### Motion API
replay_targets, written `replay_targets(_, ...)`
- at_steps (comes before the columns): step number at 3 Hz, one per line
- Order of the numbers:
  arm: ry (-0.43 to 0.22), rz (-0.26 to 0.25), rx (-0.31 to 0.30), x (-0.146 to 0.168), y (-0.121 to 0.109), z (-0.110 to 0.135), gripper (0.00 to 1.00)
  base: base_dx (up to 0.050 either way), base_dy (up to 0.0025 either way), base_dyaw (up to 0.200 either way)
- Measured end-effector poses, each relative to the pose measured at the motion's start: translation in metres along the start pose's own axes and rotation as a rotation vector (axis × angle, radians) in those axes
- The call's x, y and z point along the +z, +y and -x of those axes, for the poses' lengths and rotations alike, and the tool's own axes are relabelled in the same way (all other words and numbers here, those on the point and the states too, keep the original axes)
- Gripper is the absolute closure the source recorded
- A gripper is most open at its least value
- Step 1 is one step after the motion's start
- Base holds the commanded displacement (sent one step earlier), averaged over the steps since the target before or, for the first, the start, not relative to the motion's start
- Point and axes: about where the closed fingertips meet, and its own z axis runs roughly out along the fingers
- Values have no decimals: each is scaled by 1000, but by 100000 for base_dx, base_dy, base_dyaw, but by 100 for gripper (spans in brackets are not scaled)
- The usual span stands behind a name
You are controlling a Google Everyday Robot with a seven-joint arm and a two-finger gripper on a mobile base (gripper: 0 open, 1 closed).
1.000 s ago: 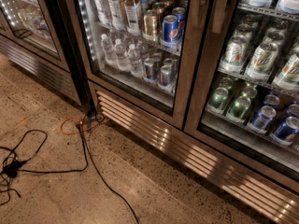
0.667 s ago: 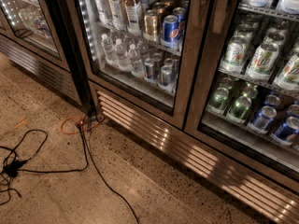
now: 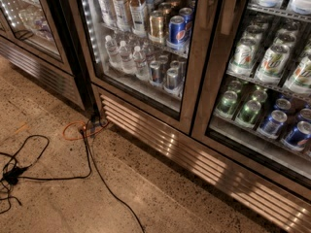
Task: Open right fridge door
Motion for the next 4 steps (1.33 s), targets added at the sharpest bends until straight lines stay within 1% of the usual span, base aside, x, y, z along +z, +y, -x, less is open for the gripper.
replay_targets(1, 0, 0, 0, 0, 0, 0, 100, 0, 0, 0)
replay_targets(2, 28, 29, -11, 1, 3, 2, 100, 0, 0, 0)
replay_targets(4, 36, 34, -13, 0, 1, 0, 100, 0, 0, 0)
